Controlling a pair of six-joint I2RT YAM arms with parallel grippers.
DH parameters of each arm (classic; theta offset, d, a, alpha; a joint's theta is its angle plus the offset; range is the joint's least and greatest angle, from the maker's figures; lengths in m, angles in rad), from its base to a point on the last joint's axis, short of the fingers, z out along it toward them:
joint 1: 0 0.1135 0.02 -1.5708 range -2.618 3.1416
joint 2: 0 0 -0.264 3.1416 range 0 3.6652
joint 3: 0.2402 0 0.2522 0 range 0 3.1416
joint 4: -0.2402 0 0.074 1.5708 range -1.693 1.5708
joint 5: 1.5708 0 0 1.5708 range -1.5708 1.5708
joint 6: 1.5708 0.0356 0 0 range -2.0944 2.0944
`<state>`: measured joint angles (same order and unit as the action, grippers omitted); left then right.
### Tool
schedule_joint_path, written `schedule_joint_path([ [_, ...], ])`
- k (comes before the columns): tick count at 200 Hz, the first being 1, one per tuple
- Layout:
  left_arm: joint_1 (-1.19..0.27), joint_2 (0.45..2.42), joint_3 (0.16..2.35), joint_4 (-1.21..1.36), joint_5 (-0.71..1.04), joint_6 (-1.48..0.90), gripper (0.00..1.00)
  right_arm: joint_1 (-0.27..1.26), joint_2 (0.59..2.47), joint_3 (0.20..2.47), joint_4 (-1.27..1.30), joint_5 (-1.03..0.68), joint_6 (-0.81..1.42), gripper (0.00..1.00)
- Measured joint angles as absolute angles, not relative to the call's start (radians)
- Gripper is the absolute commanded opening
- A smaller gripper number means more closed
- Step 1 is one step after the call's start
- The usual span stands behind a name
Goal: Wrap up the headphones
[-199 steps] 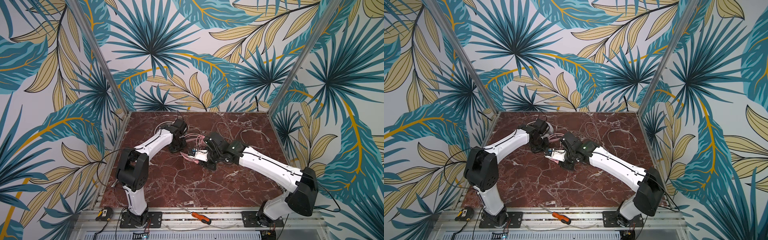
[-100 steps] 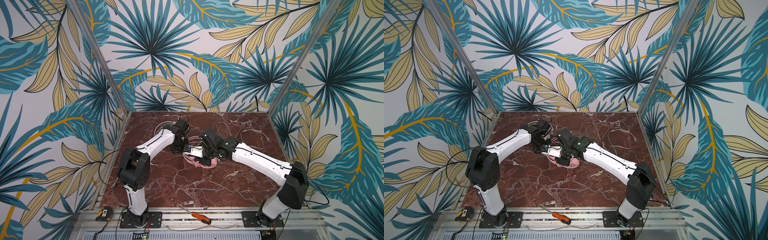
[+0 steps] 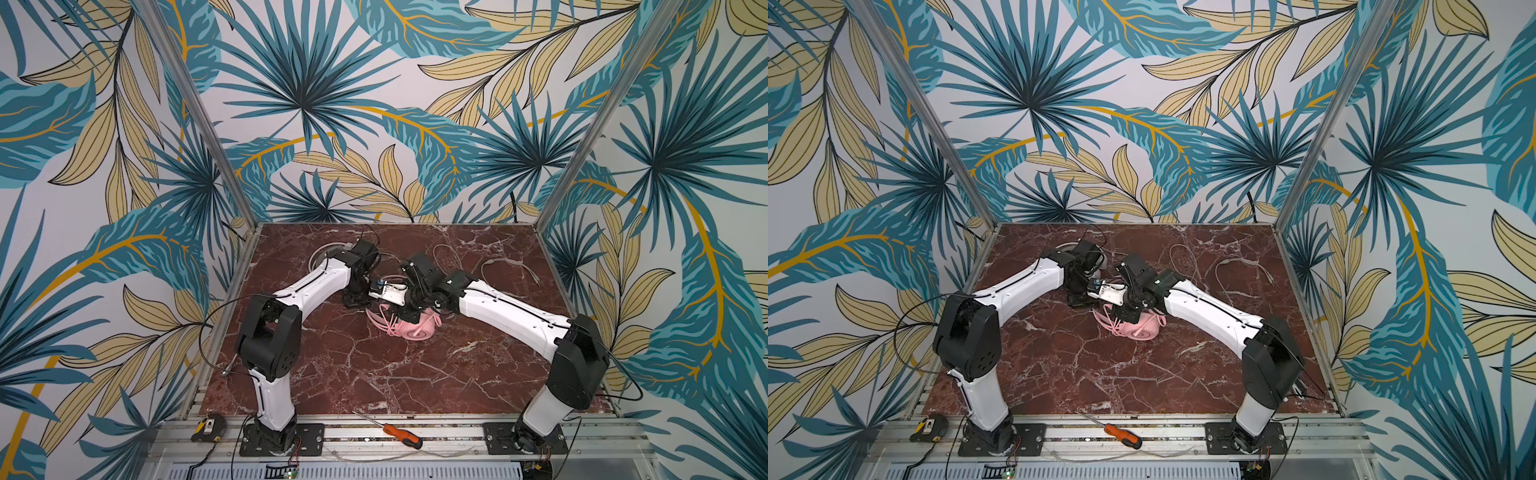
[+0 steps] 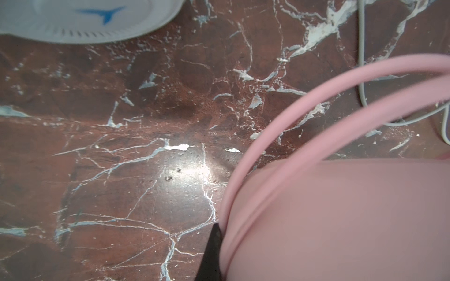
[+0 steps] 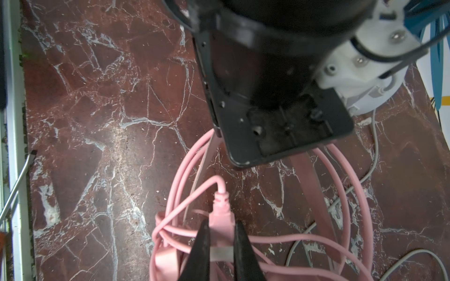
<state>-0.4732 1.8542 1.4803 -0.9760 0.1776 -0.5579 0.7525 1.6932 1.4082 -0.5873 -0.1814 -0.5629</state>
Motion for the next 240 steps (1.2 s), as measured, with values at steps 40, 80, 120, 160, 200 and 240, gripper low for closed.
schedule_joint_path([
  [40,-0.473,1.855,1.480,-0.976,0.194,-0.546,0.00,0.747,1.708,1.404,-0.566,-0.208,-0.542,0.00],
  [80,-0.473,1.855,1.480,-0.976,0.199,-0.541,0.00,0.746,1.719,1.403,-0.540,-0.260,-0.538,0.01],
  [120,-0.473,1.858,1.480,-0.977,0.207,-0.535,0.00,0.746,1.719,1.393,-0.509,-0.297,-0.538,0.02],
  [160,-0.472,1.870,1.480,-0.977,0.209,-0.530,0.00,0.746,1.719,1.381,-0.476,-0.317,-0.535,0.02],
  [200,-0.472,1.874,1.484,-0.980,0.227,-0.514,0.00,0.746,1.719,1.356,-0.430,-0.327,-0.507,0.02],
  [240,-0.472,1.874,1.489,-0.981,0.229,-0.498,0.00,0.746,1.738,1.355,-0.416,-0.315,-0.478,0.02],
])
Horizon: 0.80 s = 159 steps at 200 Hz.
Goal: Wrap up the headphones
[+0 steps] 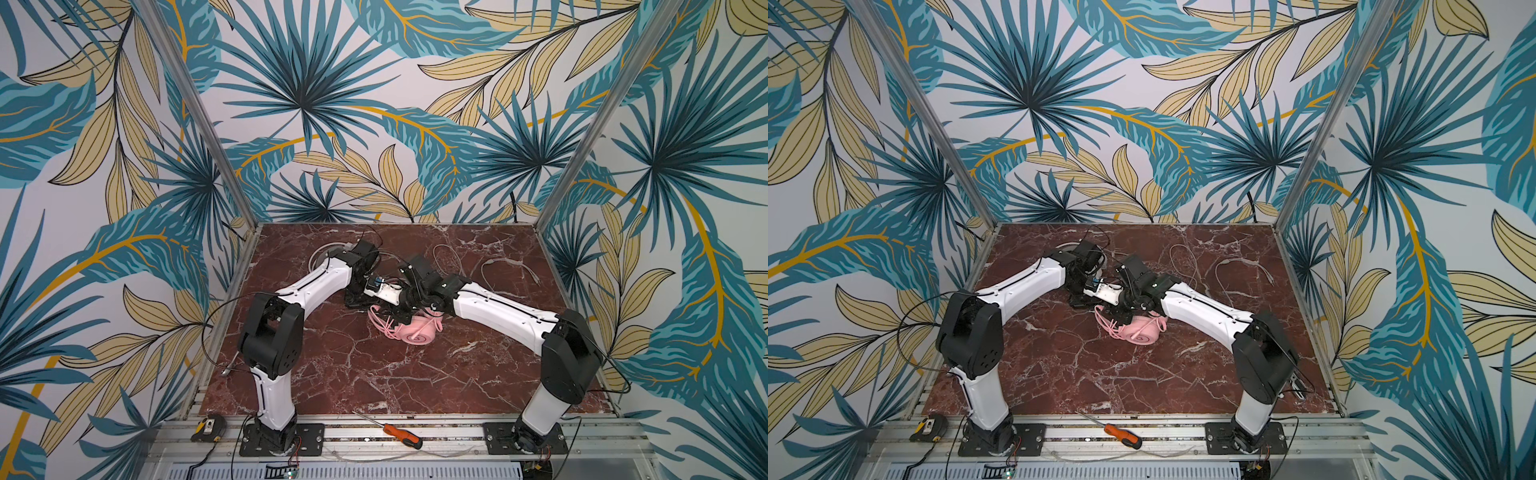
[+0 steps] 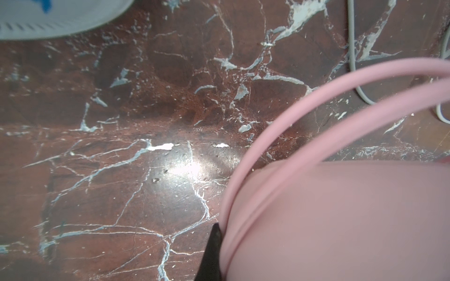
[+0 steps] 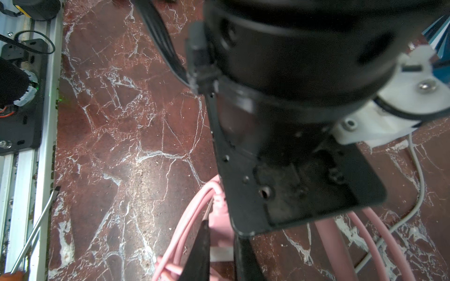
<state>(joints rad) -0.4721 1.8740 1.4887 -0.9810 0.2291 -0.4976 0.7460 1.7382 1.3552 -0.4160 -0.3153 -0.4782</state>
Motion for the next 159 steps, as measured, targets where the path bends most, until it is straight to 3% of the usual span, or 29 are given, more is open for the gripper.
schedule_joint_path([
  [55,-0.472,1.874,1.489,-0.982,0.237,-0.487,0.00,0.740,1.742,1.355,-0.447,-0.237,-0.448,0.03],
  [130,-0.475,1.874,1.489,-1.000,0.240,-0.487,0.00,0.720,1.741,1.355,-0.518,-0.139,-0.429,0.33],
  [159,-0.476,1.874,1.493,-1.032,0.245,-0.487,0.00,0.713,1.741,1.355,-0.525,-0.122,-0.421,0.37],
])
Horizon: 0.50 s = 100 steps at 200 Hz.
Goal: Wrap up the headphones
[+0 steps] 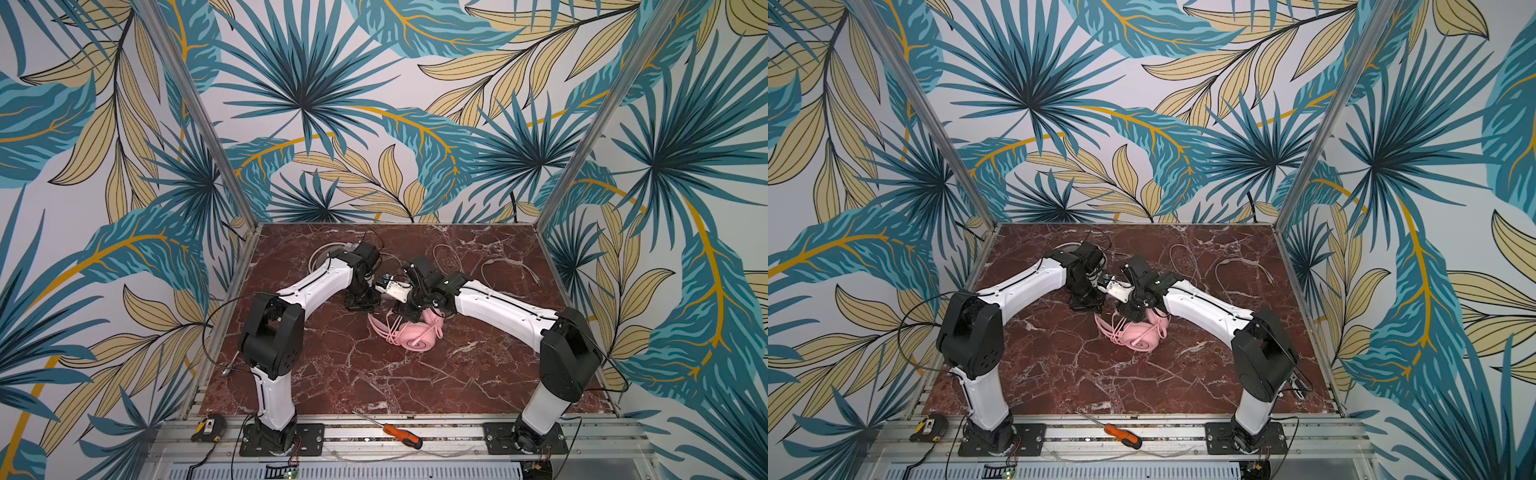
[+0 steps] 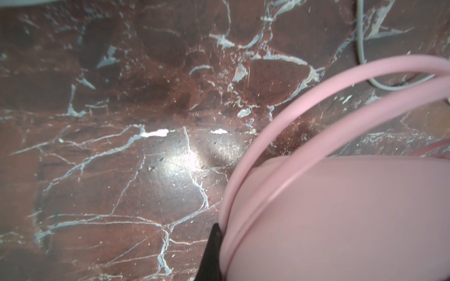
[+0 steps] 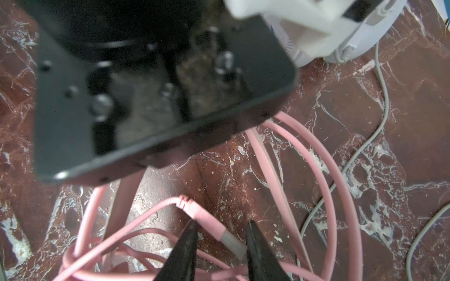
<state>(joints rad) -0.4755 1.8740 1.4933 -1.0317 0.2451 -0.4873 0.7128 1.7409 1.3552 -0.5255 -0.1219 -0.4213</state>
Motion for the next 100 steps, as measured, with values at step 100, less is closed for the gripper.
schedule_joint_path([
  [100,-0.476,1.887,1.499,-1.067,0.251,-0.502,0.00,0.712,1.652,1.346,-0.518,-0.085,-0.376,0.59],
])
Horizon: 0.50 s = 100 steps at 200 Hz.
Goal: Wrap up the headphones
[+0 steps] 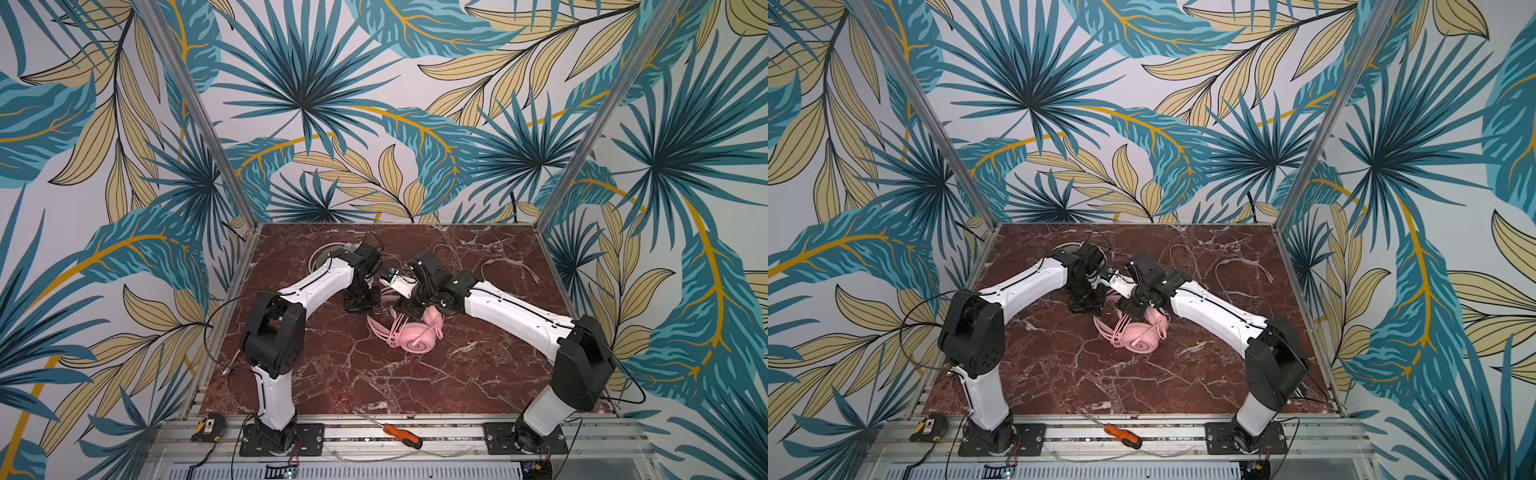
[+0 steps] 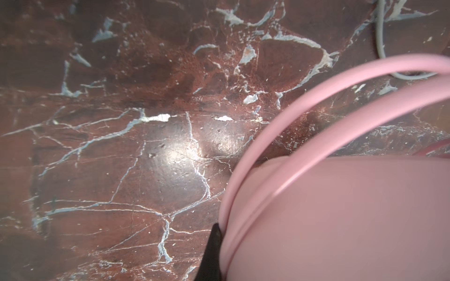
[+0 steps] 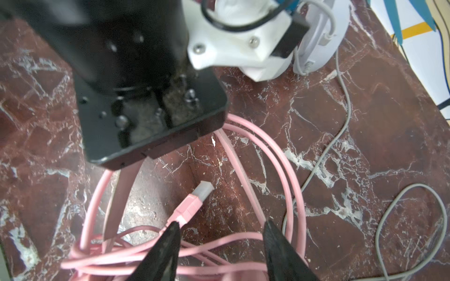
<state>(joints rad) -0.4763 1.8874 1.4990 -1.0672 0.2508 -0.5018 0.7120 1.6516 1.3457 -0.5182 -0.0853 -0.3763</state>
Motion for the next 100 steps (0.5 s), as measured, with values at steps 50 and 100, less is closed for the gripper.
schedule_joint_path([
  [50,-0.476,1.889,1.499,-1.070,0.250,-0.506,0.00,0.709,1.631,1.336,-0.508,-0.060,-0.331,0.65],
  [100,-0.474,1.889,1.498,-1.074,0.247,-0.510,0.00,0.681,1.507,1.250,-0.453,-0.030,-0.239,0.79],
])
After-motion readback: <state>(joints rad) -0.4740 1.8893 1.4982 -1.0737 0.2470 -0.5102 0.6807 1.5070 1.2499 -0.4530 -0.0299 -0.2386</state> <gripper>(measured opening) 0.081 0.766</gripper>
